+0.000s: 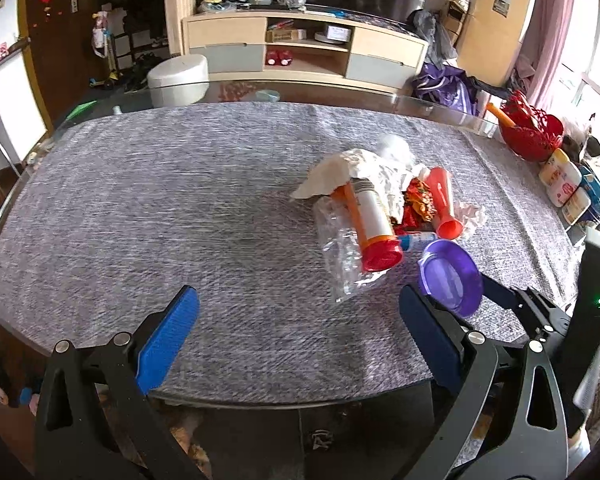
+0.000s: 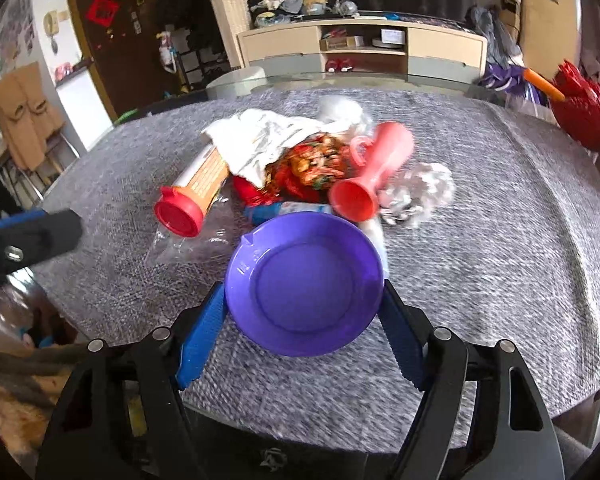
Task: Collect trash
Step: 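Grasp the orange-capped white tube with left tool while right tool lifts the plate, then lower the tube and plate into the black bin and open both tools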
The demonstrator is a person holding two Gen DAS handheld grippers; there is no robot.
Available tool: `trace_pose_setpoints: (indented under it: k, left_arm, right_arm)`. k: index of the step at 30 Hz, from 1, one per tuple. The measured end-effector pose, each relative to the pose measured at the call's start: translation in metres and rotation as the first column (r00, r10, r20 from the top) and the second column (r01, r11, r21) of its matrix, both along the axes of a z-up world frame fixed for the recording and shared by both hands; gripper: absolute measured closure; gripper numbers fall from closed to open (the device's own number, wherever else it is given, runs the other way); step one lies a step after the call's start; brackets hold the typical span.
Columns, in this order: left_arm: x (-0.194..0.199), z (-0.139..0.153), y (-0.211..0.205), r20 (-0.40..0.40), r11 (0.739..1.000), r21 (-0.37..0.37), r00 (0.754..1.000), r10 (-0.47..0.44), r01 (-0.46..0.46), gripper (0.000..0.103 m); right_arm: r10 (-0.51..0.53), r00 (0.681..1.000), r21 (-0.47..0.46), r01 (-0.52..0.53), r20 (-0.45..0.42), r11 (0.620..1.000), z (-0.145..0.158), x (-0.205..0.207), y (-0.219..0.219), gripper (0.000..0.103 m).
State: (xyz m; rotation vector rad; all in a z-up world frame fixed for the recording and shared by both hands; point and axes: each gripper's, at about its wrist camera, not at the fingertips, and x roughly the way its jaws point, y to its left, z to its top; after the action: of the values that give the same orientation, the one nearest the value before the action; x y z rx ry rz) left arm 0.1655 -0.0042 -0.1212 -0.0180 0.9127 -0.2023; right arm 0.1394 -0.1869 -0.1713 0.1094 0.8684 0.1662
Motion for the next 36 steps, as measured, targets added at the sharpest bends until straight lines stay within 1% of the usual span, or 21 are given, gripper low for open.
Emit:
trace_pose_setpoints:
  k: [3,5,7,8,10,11,12,13,14,15,20,22,27,36]
  left_arm:
    - [0.006,-0.001,-0.009,0.003,1.0,-0.017,1.0,-0.025,0.025,0.009]
    - [0.01,-0.001,-0.016,0.01,0.999,-0.028,0.999,-0.041,0.041,0.011]
    - [0.014,-0.002,-0.025,0.017,0.997,-0.039,0.998,-0.065,0.066,0.023]
    - [0.017,-0.002,-0.03,0.019,0.996,-0.042,0.997,-0.078,0.079,0.026]
    - [0.023,-0.002,-0.039,0.022,0.994,-0.04,0.994,-0.103,0.104,0.039]
    - [0.027,-0.004,-0.045,0.02,0.993,-0.037,0.993,-0.114,0.115,0.041]
    - [0.03,-0.005,-0.049,0.018,0.992,-0.035,0.993,-0.12,0.121,0.045]
    - [0.033,-0.007,-0.052,0.015,0.991,-0.035,0.992,-0.127,0.128,0.051]
    - [0.037,-0.009,-0.054,0.01,0.991,-0.036,0.992,-0.129,0.129,0.054]
    - [0.04,-0.012,-0.055,0.004,0.991,-0.037,0.992,-0.128,0.128,0.059]
    - [0.051,-0.028,-0.058,-0.036,0.994,-0.015,0.993,-0.11,0.109,0.065]
    - [0.052,-0.032,-0.058,-0.046,0.994,-0.013,0.993,-0.11,0.109,0.073]
    - [0.041,-0.028,-0.055,-0.02,0.994,0.014,0.994,-0.108,0.108,0.075]
    - [0.001,0.003,-0.037,0.041,0.996,0.011,0.995,-0.091,0.091,0.075]
  right_arm:
    - [-0.008,1.0,0.017,0.008,0.006,1.0,0.008,-0.003,-0.01,0.027]
    - [-0.013,1.0,0.029,0.013,0.015,1.0,0.013,-0.008,-0.015,0.027]
    - [-0.017,1.0,0.03,0.017,0.019,0.999,0.016,-0.01,-0.019,0.027]
    - [-0.018,1.0,0.03,0.018,0.019,0.999,0.016,-0.01,-0.022,0.027]
    - [-0.02,1.0,0.034,0.019,0.015,0.999,0.016,-0.009,-0.026,0.027]
    - [-0.02,1.0,0.038,0.019,0.013,0.999,0.016,-0.009,-0.027,0.027]
    - [-0.018,1.0,0.046,0.018,0.009,0.999,0.015,-0.008,-0.029,0.027]
    - [-0.017,1.0,0.05,0.017,0.006,0.999,0.015,-0.008,-0.03,0.027]
    - [-0.015,1.0,0.054,0.015,0.004,0.998,0.014,-0.006,-0.029,0.027]
    - [-0.013,1.0,0.059,0.013,0.004,0.998,0.014,-0.006,-0.03,0.027]
    - [-0.013,1.0,0.075,0.013,-0.001,0.997,0.013,-0.004,-0.035,0.027]
    - [-0.018,1.0,0.077,0.019,-0.002,0.997,0.013,-0.003,-0.036,0.027]
    - [-0.016,1.0,0.078,0.015,0.012,0.997,0.018,-0.008,-0.036,0.027]
    - [0.005,0.997,0.057,-0.009,0.075,0.998,0.044,-0.029,-0.029,0.027]
